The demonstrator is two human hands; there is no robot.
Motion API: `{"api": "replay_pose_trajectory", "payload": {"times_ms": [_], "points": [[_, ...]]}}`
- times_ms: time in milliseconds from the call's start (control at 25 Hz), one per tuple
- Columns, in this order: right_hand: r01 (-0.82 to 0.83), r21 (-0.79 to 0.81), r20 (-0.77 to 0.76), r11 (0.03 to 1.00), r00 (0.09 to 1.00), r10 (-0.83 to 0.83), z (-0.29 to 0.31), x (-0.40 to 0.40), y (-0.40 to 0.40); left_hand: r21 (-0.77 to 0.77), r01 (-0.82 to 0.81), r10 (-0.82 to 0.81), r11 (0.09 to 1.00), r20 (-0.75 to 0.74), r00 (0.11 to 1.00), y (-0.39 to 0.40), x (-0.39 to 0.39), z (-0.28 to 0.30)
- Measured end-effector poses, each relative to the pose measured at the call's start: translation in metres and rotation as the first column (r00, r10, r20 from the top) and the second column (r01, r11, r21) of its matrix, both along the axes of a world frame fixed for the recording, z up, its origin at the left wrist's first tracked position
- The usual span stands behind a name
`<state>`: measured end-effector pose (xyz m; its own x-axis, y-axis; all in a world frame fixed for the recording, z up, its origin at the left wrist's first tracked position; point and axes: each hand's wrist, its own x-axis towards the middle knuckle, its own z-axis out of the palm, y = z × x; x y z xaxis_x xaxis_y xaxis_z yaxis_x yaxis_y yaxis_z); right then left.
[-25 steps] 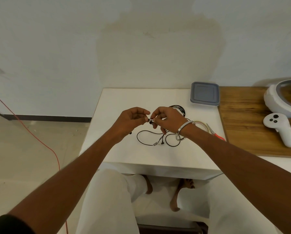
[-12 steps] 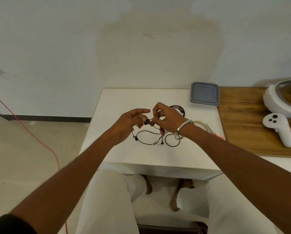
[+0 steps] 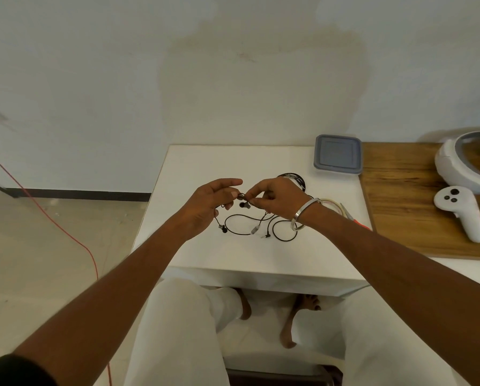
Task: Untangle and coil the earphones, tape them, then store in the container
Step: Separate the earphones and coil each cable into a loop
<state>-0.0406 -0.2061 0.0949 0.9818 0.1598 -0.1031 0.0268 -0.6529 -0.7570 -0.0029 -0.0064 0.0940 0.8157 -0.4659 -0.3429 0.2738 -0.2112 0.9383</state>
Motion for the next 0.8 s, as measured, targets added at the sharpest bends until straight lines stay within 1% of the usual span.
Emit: {"api": "replay_pose_trajectory", "payload": {"times_ms": [200, 280, 360, 440, 520, 600, 680, 800], "points": [[-0.08, -0.097, 0.036, 0.992, 0.996, 0.084, -0.003, 0.003, 0.001, 0.007, 0.005, -0.005, 1.0, 0.016, 1.0, -0.001, 0.0, -0.002], [-0.077, -0.121, 0.041, 0.99, 0.996, 0.082, -0.003, 0.003, 0.001, -0.001, 0.002, -0.002, 1.0, 0.025, 1.0, -0.001, -0.001, -0.002], [-0.032, -0.038, 0.042, 0.999, 0.999, 0.033, -0.005, 0.003, -0.001, 0.031, -0.004, 0.001, 0.999, 0.092, 0.996, -0.001, -0.003, 0.0], [0.01, 0.081, -0.007, 0.997, 1.0, -0.01, -0.005, 0.001, -0.001, 0.145, 0.003, -0.034, 0.989, 0.21, 0.977, -0.002, -0.002, -0.001], [0.066, 0.212, -0.131, 0.975, 0.991, -0.039, -0.004, -0.003, 0.001, 0.27, 0.026, -0.116, 0.963, 0.325, 0.939, -0.005, -0.004, -0.002], [0.147, 0.292, -0.23, 0.945, 0.97, -0.08, -0.002, -0.005, 0.003, 0.341, 0.035, -0.174, 0.939, 0.385, 0.906, -0.01, -0.007, -0.004], [0.185, 0.296, -0.245, 0.937, 0.963, -0.112, -0.003, -0.006, 0.003, 0.359, 0.05, -0.188, 0.932, 0.362, 0.913, -0.01, -0.01, -0.003], [0.187, 0.278, -0.214, 0.942, 0.968, -0.129, -0.005, -0.005, 0.0, 0.319, 0.098, -0.184, 0.943, 0.253, 0.95, -0.009, -0.013, -0.003]]}}
